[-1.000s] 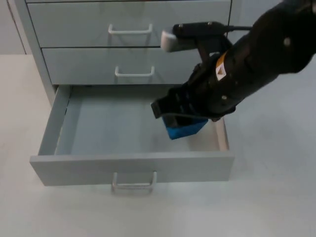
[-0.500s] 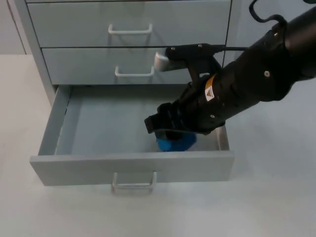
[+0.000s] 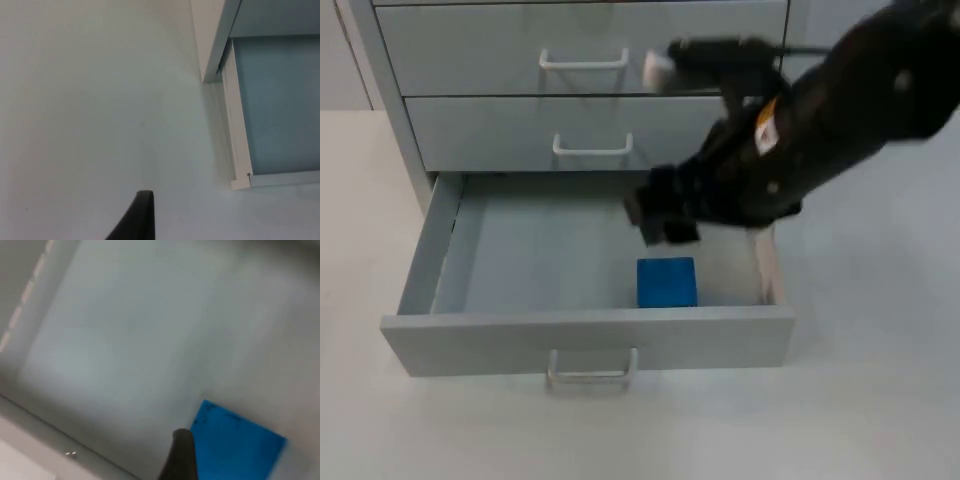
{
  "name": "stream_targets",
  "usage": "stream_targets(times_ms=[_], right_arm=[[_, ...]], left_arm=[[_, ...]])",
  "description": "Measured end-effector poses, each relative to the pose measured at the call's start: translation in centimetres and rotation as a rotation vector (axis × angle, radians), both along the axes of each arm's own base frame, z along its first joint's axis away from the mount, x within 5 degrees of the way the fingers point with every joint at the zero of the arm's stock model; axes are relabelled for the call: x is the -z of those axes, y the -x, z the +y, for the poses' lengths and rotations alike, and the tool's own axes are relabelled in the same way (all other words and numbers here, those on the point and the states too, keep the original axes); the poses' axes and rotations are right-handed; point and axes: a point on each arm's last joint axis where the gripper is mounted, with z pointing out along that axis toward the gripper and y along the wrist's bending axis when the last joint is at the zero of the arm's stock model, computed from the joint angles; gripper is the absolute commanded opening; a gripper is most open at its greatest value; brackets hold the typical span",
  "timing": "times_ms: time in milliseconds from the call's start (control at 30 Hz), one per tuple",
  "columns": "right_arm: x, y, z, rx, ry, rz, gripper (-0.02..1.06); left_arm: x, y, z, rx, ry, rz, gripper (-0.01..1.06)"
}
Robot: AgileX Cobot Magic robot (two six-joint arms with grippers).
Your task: Open the drawer with the left hand, place the block into the drawer with the right hand, then close the drawer with the left hand.
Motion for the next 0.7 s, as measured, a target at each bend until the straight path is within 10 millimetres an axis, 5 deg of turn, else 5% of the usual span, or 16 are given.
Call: stream_targets(times_ms=[67, 333, 700], right_arm=[[-2.7, 0.7, -0.8, 0.009, 0.004, -0.007, 0.67], [-8.2, 3.7, -3.7, 0.030, 0.038, 0.003, 0.67], [-7.6, 7.8, -7.3, 0.030, 0.072, 0.039, 0.67]], left_arm=[[0.0, 0.0, 0.0, 0.000, 0.000, 0.000, 1.05], [0.0, 0.0, 0.0, 0.000, 0.000, 0.000, 1.05], [0.0, 0.0, 0.0, -0.001, 0.004, -0.002, 1.05]])
